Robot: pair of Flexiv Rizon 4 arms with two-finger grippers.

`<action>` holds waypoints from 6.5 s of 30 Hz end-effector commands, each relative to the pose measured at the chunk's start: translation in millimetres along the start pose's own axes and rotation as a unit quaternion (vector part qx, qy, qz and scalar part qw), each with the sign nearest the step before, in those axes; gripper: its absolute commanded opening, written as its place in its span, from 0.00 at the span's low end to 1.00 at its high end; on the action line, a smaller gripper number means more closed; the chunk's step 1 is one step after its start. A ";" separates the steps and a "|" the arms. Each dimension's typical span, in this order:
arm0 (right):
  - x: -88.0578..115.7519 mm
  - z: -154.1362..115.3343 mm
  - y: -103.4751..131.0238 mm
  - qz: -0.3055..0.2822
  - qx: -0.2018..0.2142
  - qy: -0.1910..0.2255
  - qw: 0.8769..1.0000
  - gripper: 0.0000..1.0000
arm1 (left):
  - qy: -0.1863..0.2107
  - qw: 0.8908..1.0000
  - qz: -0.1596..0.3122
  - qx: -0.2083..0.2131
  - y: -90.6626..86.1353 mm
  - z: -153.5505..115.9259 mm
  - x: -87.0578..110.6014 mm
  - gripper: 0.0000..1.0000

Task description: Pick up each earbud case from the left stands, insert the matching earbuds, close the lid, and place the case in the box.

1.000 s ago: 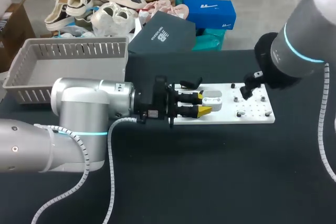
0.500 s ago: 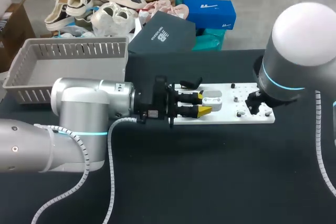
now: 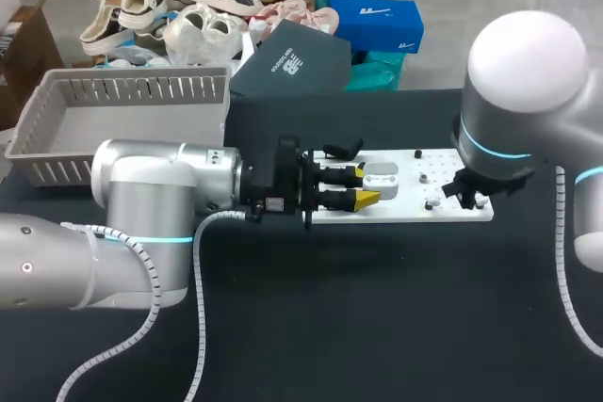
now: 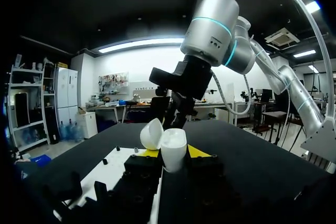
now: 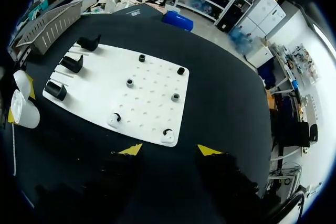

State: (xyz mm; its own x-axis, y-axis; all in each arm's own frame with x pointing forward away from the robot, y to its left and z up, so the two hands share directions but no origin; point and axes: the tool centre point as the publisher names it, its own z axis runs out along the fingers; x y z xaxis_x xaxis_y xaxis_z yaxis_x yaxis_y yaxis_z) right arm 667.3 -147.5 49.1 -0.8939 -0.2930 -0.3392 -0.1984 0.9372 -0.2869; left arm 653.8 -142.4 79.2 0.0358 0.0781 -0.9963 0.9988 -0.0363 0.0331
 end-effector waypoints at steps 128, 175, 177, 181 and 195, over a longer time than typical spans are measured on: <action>-27.2 -159.8 108.5 0.005 -0.024 0.009 1.000 0.00 | -0.001 1.000 0.001 -0.001 -0.6 -0.2 0.5 0.00; -37.7 -157.3 117.8 0.319 0.052 0.141 0.936 0.00 | -0.001 1.000 0.001 -0.001 -0.6 -0.2 0.5 0.00; -39.7 -154.0 121.2 0.331 0.062 0.142 0.931 0.00 | -0.001 1.000 0.001 -0.001 -0.6 -0.2 0.5 0.00; -42.6 -150.6 125.3 0.339 0.060 0.148 0.927 0.00 | -0.001 1.000 0.001 -0.001 -0.6 -0.2 0.5 0.00; -41.8 -150.6 124.5 0.348 0.053 0.154 0.923 0.00 | -0.001 1.000 0.001 -0.001 -0.6 -0.2 0.5 0.00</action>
State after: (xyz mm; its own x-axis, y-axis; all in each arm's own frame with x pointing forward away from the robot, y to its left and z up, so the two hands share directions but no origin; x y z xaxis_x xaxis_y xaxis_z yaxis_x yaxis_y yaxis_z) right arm 620.1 10.7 162.1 -0.8656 0.4562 -0.2064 0.4928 0.8495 -0.1887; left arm 653.8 -142.4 79.2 0.0358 0.0782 -0.9963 0.9988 -0.0363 0.0331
